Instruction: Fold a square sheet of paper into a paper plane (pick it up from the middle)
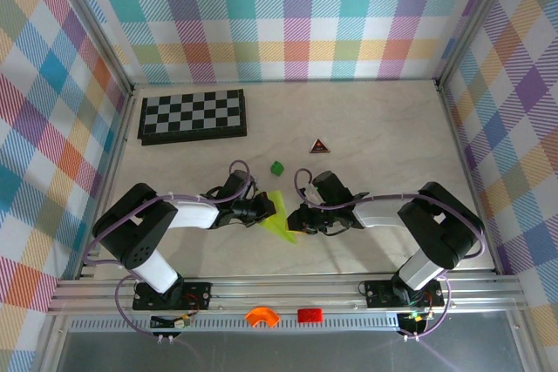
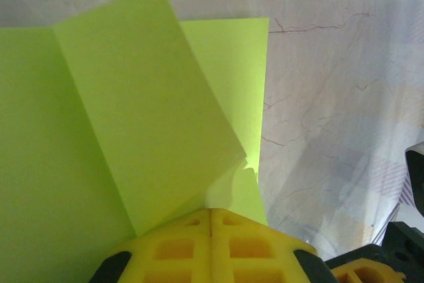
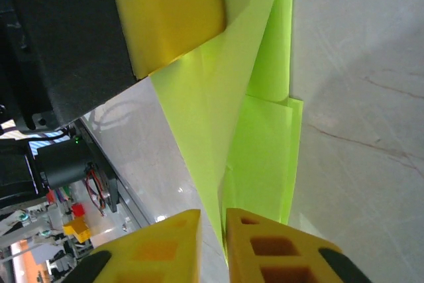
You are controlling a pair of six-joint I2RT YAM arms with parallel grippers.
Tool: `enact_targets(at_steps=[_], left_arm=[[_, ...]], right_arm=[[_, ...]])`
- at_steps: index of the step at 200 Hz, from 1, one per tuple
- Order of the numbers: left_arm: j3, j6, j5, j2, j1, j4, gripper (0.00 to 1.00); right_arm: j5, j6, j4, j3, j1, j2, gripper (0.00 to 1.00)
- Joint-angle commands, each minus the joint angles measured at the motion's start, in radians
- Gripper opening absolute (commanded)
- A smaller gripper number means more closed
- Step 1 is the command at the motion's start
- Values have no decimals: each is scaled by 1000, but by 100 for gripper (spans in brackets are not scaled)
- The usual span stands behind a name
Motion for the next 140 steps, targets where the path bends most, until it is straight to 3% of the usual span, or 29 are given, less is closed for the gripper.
enact_targets(at_steps=[1, 38, 60, 109, 140], left_arm=[[-35, 14, -40, 47, -6, -92, 2], [-36, 14, -42, 49, -6, -95, 2], [-39, 14, -42, 47, -6, -95, 2], [-39, 12, -45, 46, -6, -95, 2], [-39, 11, -45, 47, -6, -97, 2]], right_arm=[[-44, -7, 35, -21, 0, 23, 14], [-51, 2, 70, -64, 1, 36, 10], [-58, 2, 78, -79, 0, 40, 13], [-65, -5, 86, -96, 1, 45, 4], [-75, -10, 93, -117, 0, 52, 5]])
